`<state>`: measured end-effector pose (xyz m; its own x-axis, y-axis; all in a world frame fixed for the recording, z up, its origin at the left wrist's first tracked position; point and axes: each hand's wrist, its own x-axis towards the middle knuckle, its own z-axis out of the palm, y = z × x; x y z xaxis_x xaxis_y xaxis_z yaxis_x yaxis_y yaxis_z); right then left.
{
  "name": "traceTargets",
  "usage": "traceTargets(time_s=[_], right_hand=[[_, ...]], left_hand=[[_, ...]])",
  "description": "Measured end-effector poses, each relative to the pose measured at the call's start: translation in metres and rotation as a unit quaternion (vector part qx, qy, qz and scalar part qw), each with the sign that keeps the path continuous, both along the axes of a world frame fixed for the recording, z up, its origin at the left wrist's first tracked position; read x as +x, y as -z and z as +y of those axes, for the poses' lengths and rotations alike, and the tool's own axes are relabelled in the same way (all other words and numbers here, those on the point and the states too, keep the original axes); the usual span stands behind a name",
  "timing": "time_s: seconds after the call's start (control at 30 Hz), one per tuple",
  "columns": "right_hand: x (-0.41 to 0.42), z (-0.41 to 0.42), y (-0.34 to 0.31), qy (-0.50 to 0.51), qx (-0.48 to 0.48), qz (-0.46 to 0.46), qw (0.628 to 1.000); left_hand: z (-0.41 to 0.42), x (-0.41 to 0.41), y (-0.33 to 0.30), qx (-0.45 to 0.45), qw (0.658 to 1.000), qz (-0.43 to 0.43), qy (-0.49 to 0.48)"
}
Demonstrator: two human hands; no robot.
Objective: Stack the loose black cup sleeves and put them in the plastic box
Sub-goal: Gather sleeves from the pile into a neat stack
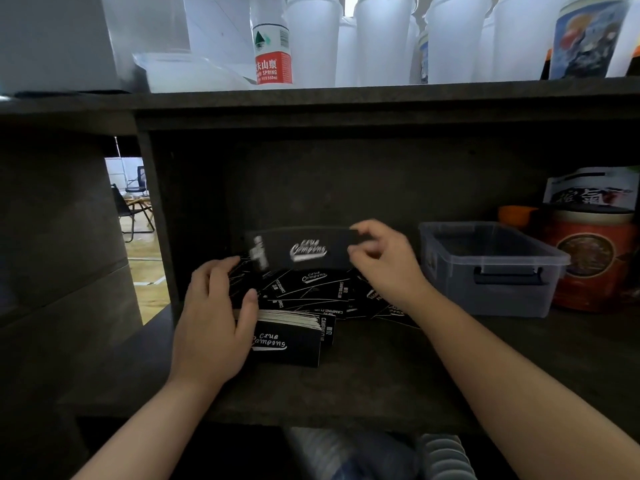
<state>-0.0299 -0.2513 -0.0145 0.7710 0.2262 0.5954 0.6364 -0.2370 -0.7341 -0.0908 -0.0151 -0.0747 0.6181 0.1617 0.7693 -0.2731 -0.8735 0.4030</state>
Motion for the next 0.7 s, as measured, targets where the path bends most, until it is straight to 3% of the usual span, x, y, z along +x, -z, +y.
traceTargets(time_s=[0.1,0.17,0.27,0.4,0.5,0.6,0.67,0.7], right_hand=[[-0.002,0.006,0.006,-0.165,-0.165,0.151,0.961],[0.000,0.009,0.012,-0.205,-0.184,0.216,0.937],[0.006,0.010,0.015,-0.154,-0.164,0.200,0.954],[0.001,0.015,0.021,-0.102,-0.326,0.145,0.929],[-0.020,0.025,0.016,-0.127,-0.274,0.214,0.929],[-0.041,0.043,0.018,-0.095,-0.194,0.187,0.958],[-0.049,0.057,0.034,-0.010,-0.183,0.150,0.972],[-0.055,0.062,0.041,0.031,-0.165,0.147,0.975]], left_hand=[[-0.001,-0.002,-0.002,-0.012,1.000,-0.002,-0.006],[-0.001,-0.004,-0.003,-0.028,1.000,-0.009,0.010],[0.000,-0.007,-0.005,-0.061,0.997,-0.022,0.034],[0.001,-0.006,-0.004,-0.050,0.997,0.014,0.048],[0.000,-0.004,-0.004,-0.043,0.999,0.013,0.021],[0.001,0.000,-0.005,-0.047,0.998,0.048,0.003],[0.002,0.007,-0.002,-0.141,0.985,0.096,0.018],[-0.003,0.009,-0.005,-0.258,0.960,0.101,0.030]])
